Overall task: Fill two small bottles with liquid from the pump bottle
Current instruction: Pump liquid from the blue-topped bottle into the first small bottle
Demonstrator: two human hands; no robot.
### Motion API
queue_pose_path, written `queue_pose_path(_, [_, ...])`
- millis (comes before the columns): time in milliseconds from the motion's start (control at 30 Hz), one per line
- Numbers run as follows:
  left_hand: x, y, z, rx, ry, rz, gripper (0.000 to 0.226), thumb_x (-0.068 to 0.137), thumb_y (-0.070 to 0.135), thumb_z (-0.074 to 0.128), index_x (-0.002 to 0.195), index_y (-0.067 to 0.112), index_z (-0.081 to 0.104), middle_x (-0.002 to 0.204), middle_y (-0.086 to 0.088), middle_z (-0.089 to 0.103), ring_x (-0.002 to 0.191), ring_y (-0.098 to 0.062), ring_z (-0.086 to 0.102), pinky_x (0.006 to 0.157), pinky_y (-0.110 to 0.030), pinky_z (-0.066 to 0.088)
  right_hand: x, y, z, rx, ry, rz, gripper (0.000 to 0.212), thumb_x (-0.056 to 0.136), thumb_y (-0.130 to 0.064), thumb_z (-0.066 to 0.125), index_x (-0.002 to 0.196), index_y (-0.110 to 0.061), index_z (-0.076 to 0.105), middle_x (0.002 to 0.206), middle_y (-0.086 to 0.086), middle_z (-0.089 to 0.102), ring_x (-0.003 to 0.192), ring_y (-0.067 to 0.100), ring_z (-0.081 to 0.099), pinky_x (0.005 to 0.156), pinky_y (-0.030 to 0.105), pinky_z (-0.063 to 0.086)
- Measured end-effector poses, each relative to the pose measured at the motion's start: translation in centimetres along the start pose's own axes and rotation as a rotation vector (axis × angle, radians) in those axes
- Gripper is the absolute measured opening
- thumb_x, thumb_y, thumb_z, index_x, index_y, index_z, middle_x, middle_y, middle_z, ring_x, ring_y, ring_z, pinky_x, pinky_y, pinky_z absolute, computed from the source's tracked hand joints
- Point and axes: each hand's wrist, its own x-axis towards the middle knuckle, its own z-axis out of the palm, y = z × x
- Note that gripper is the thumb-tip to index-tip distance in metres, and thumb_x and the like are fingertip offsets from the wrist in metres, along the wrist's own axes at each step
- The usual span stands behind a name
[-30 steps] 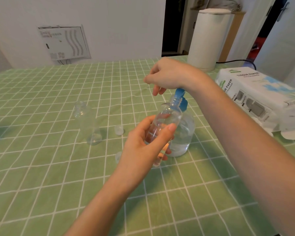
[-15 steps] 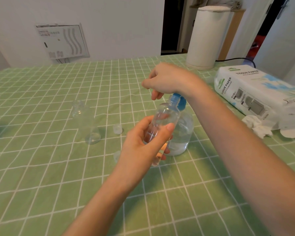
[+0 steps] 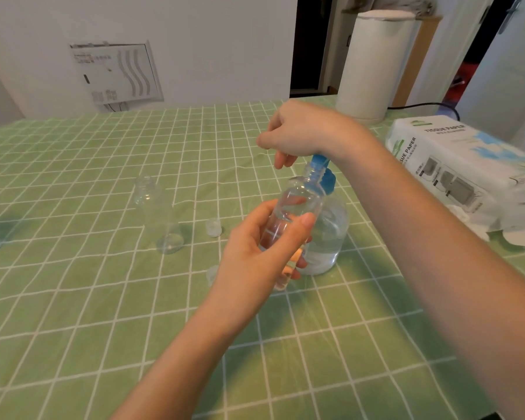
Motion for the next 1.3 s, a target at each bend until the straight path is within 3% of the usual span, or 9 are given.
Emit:
queue_pose_path(133, [0.0, -0.2, 0.0, 0.006, -0.002, -0.005, 0.028, 0.076, 0.040, 0.067, 0.098, 0.025, 0.065, 0.071, 0.003, 0.066, 0.054, -0.006, 0.058, 0.048, -0.018, 0.048, -0.1, 0.2, 0.2, 0.015, 0.001, 0.011, 0.033, 0.093, -0.028, 0.047, 0.109, -0.006, 0.065, 0.083, 0.002, 0.075, 0.093, 0.021, 0.070, 0.068, 0.024, 0.047])
queue_pose_path(400, [0.0, -0.5, 0.0, 0.028, 0.003, -0.020, 0.022, 0.074, 0.038, 0.063, 0.094, 0.029, 0.066, 0.072, 0.002, 0.067, 0.054, -0.006, 0.058, 0.048, -0.019, 0.048, -0.3, 0.5, 0.7, 0.045, -0.037, 0.026, 0.033, 0.093, -0.028, 0.048, 0.110, -0.005, 0.064, 0.086, 0.004, 0.075, 0.095, 0.025, 0.070, 0.084, 0.035, 0.053])
queue_pose_path(1300, [0.0, -0.4, 0.0, 0.020, 0.002, -0.006, 0.027, 0.073, 0.039, 0.065, 0.097, 0.027, 0.066, 0.071, 0.002, 0.067, 0.054, -0.006, 0.058, 0.048, -0.017, 0.047, -0.1, 0.5, 0.5, 0.099, -0.007, 0.018, 0.033, 0.092, -0.027, 0.049, 0.107, -0.003, 0.067, 0.079, 0.002, 0.074, 0.092, 0.021, 0.071, 0.085, 0.031, 0.052])
